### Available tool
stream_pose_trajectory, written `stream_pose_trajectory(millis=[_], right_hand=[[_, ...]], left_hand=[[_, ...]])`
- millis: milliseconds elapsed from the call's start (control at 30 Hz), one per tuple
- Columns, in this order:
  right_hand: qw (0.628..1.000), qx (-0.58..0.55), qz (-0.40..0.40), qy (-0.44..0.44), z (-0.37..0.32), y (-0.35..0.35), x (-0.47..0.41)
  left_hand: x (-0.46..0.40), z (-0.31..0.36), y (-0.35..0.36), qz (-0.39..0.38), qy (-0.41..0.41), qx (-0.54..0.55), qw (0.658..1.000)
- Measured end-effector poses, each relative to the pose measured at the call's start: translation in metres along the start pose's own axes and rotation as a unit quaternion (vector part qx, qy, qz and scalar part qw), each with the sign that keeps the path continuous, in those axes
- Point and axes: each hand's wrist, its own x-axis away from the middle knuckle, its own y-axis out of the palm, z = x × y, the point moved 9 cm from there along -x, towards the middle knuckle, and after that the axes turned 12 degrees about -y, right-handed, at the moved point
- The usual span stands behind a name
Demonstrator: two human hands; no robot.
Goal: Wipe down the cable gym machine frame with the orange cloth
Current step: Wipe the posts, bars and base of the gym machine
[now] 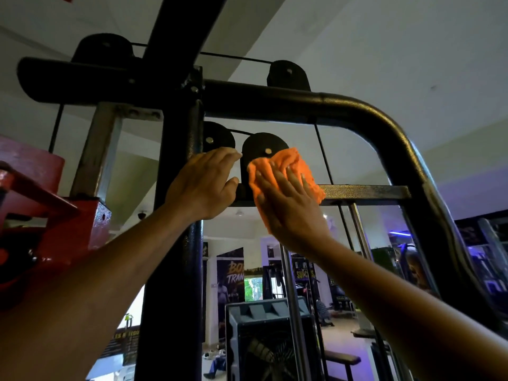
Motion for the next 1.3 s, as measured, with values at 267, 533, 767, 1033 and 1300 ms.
stream_pose_trajectory(millis=[267,533,767,1033,1300], right_hand=[[0.979,-0.026,0.034,0.198,0.060,-0.015,0.034],[0.996,0.006,-0.049,0.074,0.097,-0.029,0.075],[0.992,-0.001,0.068,0.104,0.099,-0.075,0.067],[0.985,-0.024,0.048,0.164,0.126,-0.052,0.085],[0.972,0.004,0.062,0.225,0.189,-0.055,0.125]], left_hand=[[0.001,0.007,0.021,-0.027,0.086,-0.083,0.992],[0.021,0.040,0.045,-0.090,0.112,-0.077,0.987],[0.017,0.081,0.063,-0.097,0.101,-0.029,0.990],[0.009,0.115,0.084,-0.099,0.076,-0.016,0.992],[0.008,0.129,0.101,-0.083,0.068,-0.018,0.994]])
